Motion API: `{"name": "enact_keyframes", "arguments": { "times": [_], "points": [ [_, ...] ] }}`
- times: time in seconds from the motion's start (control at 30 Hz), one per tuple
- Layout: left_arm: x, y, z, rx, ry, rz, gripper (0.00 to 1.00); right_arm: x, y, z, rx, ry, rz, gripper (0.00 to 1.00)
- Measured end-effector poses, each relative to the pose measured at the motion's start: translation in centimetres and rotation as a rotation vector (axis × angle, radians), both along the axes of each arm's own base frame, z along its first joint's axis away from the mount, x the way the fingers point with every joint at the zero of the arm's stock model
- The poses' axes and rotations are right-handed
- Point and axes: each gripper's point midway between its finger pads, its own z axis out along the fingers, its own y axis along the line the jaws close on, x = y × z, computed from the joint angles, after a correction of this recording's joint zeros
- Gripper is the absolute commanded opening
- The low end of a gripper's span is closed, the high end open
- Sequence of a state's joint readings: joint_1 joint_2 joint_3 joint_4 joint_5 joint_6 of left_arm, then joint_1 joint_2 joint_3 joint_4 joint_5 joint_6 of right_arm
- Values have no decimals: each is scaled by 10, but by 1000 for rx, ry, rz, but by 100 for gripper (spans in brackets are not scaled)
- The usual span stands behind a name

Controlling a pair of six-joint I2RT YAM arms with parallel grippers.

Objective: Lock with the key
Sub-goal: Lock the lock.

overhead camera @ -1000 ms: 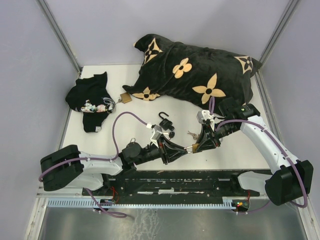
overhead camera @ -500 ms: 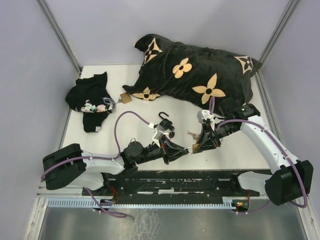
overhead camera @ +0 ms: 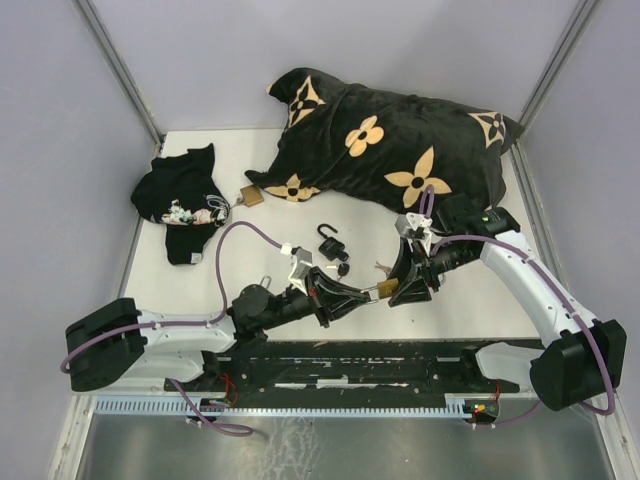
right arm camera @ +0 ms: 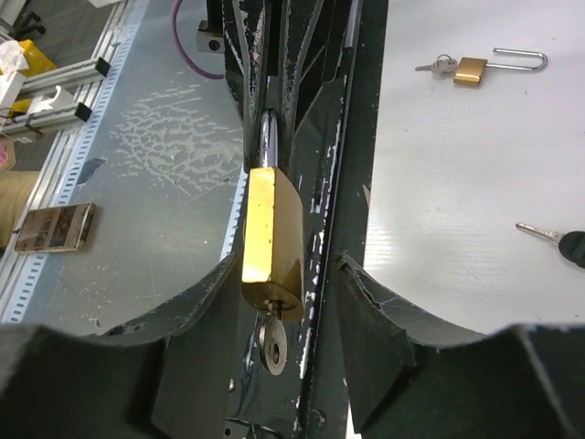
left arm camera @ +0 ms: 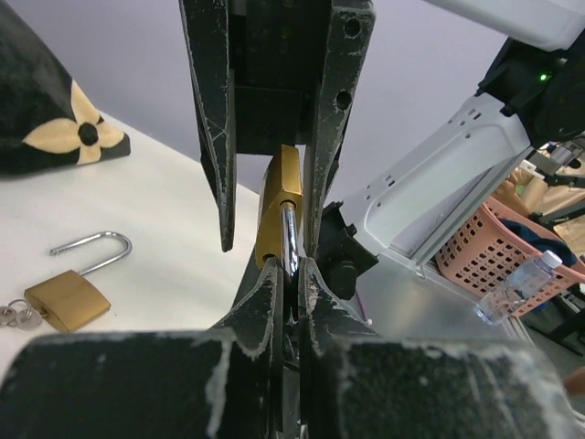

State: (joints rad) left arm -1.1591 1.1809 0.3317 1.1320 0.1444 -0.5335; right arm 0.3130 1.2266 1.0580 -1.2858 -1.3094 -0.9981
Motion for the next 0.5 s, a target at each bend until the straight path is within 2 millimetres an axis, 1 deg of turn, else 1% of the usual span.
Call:
{"name": "enact_keyframes", "arguments": {
  "times": [0.17, 0.37, 0.5],
  "points": [
    [0, 3, 7, -17, -6, 9, 3, 2, 4, 8, 38, 33, -11, 52],
    [1, 2, 1, 5, 1, 13, 3, 6, 3, 25, 111, 33, -43, 51],
    [3, 3, 0, 9, 5, 20, 3, 5, 1, 32, 143, 7, -56, 48]
  ]
}}
